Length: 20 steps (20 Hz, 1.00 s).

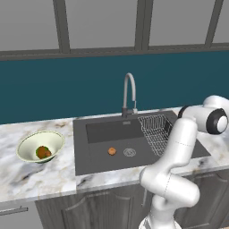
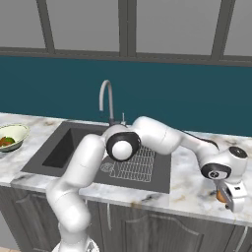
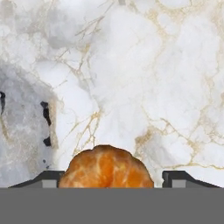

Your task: There is a mixed pile of frozen fruits and vegetables on the counter. Locate all the frozen vegetables and place the items in a bowl on the counter. Take all the frozen fruits and defrost them in a running sink.

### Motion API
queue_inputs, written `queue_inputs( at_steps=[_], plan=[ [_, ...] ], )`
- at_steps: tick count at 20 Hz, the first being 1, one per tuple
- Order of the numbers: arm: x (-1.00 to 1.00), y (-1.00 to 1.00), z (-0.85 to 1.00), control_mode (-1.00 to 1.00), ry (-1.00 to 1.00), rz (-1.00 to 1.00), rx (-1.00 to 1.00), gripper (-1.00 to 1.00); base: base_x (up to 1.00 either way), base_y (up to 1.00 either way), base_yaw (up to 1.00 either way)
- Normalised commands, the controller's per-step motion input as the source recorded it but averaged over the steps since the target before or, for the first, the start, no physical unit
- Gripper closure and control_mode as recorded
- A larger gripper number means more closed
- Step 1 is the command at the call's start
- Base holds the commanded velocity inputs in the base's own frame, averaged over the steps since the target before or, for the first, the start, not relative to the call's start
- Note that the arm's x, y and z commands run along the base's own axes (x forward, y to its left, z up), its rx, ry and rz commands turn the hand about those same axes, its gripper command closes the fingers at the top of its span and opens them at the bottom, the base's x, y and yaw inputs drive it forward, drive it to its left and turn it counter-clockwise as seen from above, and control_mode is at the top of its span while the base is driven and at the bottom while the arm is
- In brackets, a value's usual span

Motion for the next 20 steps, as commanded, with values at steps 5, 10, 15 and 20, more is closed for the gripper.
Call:
queue_inputs(
  at_steps=[5, 10, 15, 20],
  plan=[
    [0.0, 0.0, -0.05, -1.0, 0.0, 0.0, 0.0, 1.0, 0.0, 0.0, 0.0],
    [-0.02, 0.06, 0.02, -1.0, -0.04, 0.0, -0.01, 1.0, 0.0, 0.0, 0.0],
    [-0.11, 0.33, 0.24, -1.0, -0.07, 0.06, -0.05, 1.0, 0.0, 0.0, 0.0],
    [-0.09, 0.65, 0.23, -1.0, 0.0, 0.12, -0.11, 1.0, 0.0, 0.0, 0.0]
  ],
)
